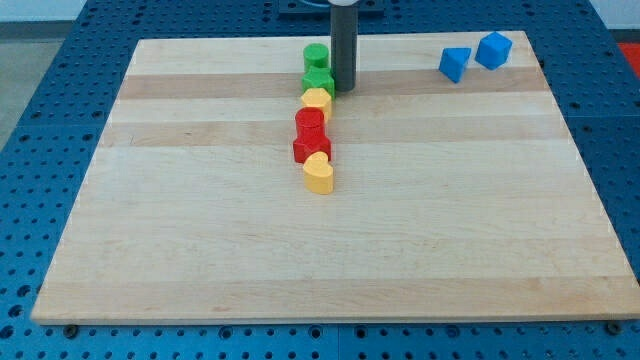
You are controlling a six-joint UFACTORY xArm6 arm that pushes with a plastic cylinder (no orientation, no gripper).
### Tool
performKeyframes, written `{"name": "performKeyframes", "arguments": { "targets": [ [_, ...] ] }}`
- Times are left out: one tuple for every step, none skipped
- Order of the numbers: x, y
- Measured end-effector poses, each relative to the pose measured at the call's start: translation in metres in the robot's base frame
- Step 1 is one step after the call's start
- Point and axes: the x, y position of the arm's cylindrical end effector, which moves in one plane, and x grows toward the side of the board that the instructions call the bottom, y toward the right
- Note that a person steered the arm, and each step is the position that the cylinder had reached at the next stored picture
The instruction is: Move your arm to the top of the green circle
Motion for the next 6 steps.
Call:
{"name": "performKeyframes", "arguments": {
  "targets": [
    [-0.041,0.017],
    [-0.089,0.018],
    [-0.098,0.018],
    [-0.099,0.003],
    [-0.097,-0.026],
    [-0.098,-0.086]
  ]
}}
